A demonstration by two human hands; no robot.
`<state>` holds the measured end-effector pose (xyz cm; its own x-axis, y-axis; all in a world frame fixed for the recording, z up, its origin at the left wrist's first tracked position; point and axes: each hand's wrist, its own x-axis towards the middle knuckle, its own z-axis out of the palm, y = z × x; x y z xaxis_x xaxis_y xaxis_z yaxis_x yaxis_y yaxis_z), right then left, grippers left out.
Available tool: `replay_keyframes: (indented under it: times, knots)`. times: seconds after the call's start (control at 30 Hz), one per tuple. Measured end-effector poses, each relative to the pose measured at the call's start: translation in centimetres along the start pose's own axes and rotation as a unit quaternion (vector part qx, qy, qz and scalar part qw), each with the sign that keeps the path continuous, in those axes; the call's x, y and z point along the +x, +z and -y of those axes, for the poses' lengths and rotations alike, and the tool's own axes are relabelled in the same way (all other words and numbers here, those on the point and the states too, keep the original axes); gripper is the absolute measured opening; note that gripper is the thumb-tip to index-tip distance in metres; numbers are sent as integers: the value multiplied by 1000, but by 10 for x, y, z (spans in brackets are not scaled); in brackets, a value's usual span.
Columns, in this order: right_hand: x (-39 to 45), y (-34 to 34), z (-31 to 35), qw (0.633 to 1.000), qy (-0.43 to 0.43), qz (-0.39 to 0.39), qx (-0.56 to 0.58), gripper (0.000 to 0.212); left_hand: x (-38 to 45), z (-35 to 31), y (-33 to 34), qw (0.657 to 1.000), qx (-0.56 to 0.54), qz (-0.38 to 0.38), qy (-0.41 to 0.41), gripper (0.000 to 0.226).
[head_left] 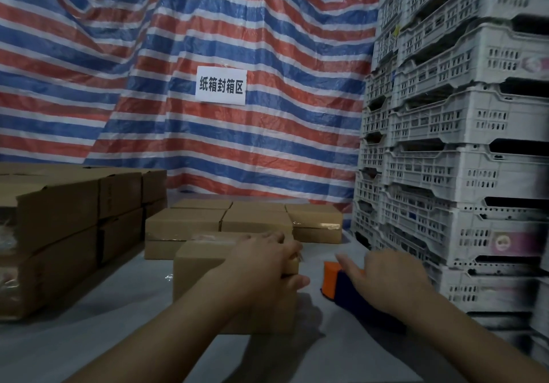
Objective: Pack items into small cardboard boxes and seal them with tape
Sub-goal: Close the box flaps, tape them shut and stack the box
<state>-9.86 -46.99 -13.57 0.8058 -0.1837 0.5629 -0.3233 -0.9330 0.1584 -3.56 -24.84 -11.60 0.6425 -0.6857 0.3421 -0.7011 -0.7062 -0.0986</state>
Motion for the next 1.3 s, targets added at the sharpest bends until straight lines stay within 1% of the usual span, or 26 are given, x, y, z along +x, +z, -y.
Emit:
replay_keyframes:
  times: [0.07, 0.1, 0.13, 0.2, 0.27, 0.3, 0.37, 0.4, 0.43, 0.47, 0.5, 0.57, 0.67, 0.7, 0.77, 0.8, 0.83, 0.87, 0.93, 1.0, 1.03, 1.1, 1.17, 1.2, 1.23, 1.3]
  knots:
    - [10, -24, 11, 986, 28, -22, 163, 63, 1, 0, 2, 1000, 3, -1, -3, 63]
    - [16, -34, 19, 959, 34, -17, 280, 60, 2, 1, 3, 1000, 5, -4, -5, 63]
    - [24, -43, 30, 914, 41, 4, 403, 54, 3, 1, 4, 1000, 7, -7, -6, 64]
    - [39, -53, 56, 796, 75, 69, 597, 48, 3, 3, 5, 1000, 9, -9, -10, 69]
    - [47, -56, 80, 680, 116, 129, 712, 44, 4, 4, 6, 1000, 6, -12, -9, 73]
    - [48, -54, 90, 644, 122, 148, 741, 45, 3, 4, 6, 1000, 4, -16, -8, 74]
    - [48, -42, 105, 604, 114, 161, 772, 52, 3, 4, 6, 999, -4, -31, -7, 74]
    - [47, -33, 108, 593, 109, 162, 781, 51, 1, 4, 7, 999, -12, -45, -9, 72]
    - [46, -26, 111, 585, 106, 164, 787, 43, 0, 4, 7, 998, -22, -60, -9, 69]
    - [44, -19, 113, 570, 107, 167, 797, 36, -1, 4, 8, 997, -27, -73, -7, 68]
    - [41, -15, 114, 550, 112, 165, 811, 33, -2, 4, 8, 996, -29, -82, -3, 67]
    - [36, -3, 115, 526, 123, 150, 828, 40, -3, 4, 9, 996, -26, -82, 1, 74]
    - [27, 1, 118, 508, 156, 130, 837, 50, -4, 2, 3, 998, -38, -55, -1, 87]
    - [24, 1, 117, 499, 164, 129, 841, 50, -4, 2, -1, 997, -63, -47, 1, 89]
    - [18, -2, 115, 493, 179, 141, 840, 54, -7, 6, -10, 985, -170, -38, -1, 85]
    - [14, -3, 113, 504, 189, 149, 830, 57, -10, 11, -15, 971, -235, -38, -8, 83]
    - [11, -5, 110, 528, 197, 154, 812, 60, -15, 16, -19, 955, -292, -48, -22, 79]
    - [4, -2, 104, 558, 183, 151, 795, 63, -22, 22, -24, 942, -326, -71, -44, 76]
    - [-7, 3, 96, 609, 151, 141, 765, 64, -39, 38, -25, 925, -333, -151, -100, 71]
    - [-13, -1, 98, 635, 136, 139, 748, 73, -58, 54, -17, 894, -337, -238, -177, 72]
    - [-19, -3, 98, 649, 114, 150, 737, 81, -67, 61, -10, 871, -354, -259, -220, 76]
    - [-28, -3, 102, 679, 73, 181, 707, 95, -80, 68, 8, 830, -416, -239, -284, 83]
    - [-32, -1, 109, 692, 40, 191, 695, 100, -90, 68, 26, 780, -517, -201, -290, 69]
    - [-33, 2, 112, 698, 29, 181, 692, 97, -93, 66, 32, 748, -572, -190, -279, 59]
    - [-33, 5, 115, 702, 21, 169, 691, 93, -96, 64, 35, 725, -609, -178, -269, 53]
    - [-33, 9, 117, 705, 19, 160, 691, 87, -98, 64, 40, 723, -620, -164, -257, 50]
